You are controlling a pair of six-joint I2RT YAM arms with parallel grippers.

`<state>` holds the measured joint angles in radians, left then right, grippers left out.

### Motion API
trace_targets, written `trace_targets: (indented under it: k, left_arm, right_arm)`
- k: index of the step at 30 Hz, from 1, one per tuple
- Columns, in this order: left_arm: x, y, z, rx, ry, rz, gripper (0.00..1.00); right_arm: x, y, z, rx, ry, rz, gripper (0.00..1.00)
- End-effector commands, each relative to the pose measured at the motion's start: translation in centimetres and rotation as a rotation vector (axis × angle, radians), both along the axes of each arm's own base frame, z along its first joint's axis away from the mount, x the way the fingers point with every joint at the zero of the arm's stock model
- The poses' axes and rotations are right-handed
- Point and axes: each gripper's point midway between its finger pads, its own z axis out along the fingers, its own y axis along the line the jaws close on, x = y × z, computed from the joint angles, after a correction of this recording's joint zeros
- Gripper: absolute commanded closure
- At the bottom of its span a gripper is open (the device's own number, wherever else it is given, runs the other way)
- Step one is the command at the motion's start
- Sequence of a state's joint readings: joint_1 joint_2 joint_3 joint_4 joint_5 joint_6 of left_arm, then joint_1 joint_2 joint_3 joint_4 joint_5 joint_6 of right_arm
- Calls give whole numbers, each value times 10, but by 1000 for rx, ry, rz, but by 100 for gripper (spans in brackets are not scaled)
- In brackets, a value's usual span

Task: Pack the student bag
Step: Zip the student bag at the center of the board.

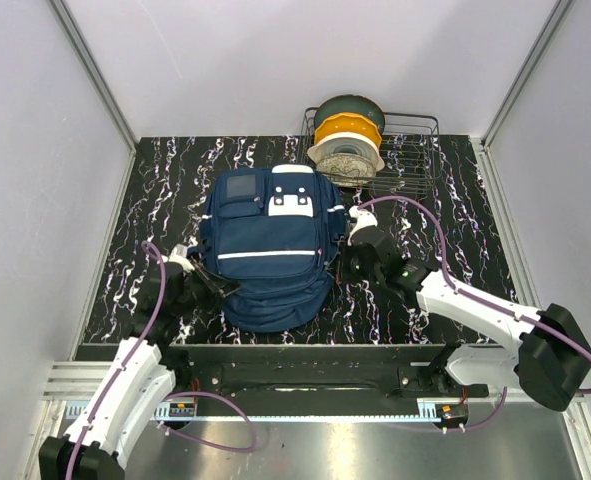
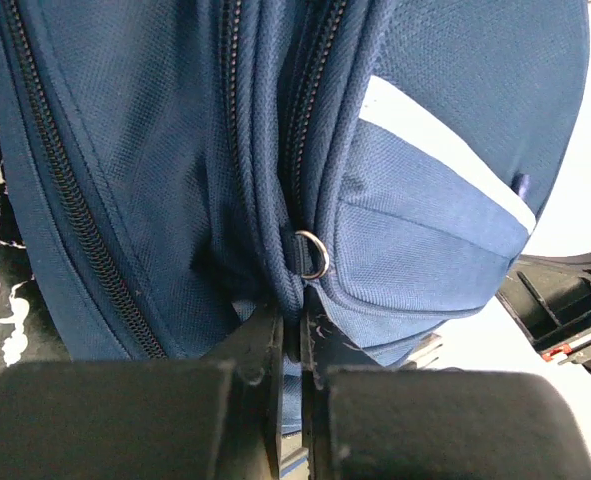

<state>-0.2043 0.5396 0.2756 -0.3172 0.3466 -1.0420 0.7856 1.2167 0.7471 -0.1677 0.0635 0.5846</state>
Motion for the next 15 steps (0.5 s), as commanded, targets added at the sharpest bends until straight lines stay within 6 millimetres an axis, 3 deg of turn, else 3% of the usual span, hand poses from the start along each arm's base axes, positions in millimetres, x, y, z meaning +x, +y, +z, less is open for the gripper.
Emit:
trace_targets:
  k: [1, 4, 9, 10, 11, 13, 15]
  left_arm:
    - [31, 15, 60, 115, -237, 44, 100]
    - [28, 32, 76, 224, -256, 68, 100]
    - [28, 59, 95, 296, -281, 80, 100]
    - [25, 55, 97, 277, -285, 42, 100]
    - [29, 71, 97, 279, -274, 95, 100]
    - [28, 74, 99, 263, -279, 67, 100]
    - [32, 91, 97, 255, -272, 103, 100]
  right_arm:
    - [1, -3, 15, 16, -50, 3, 100]
    - [-7, 2, 19, 25, -58, 45, 100]
    - [-36, 32, 24, 11, -95, 159, 100]
    - [-36, 34, 19, 2, -81, 154, 100]
    - [-37, 37, 18, 1, -79, 162, 100]
    - [-35, 38, 15, -25, -89, 165, 100]
    - [-28, 34, 16, -48, -108, 134, 100]
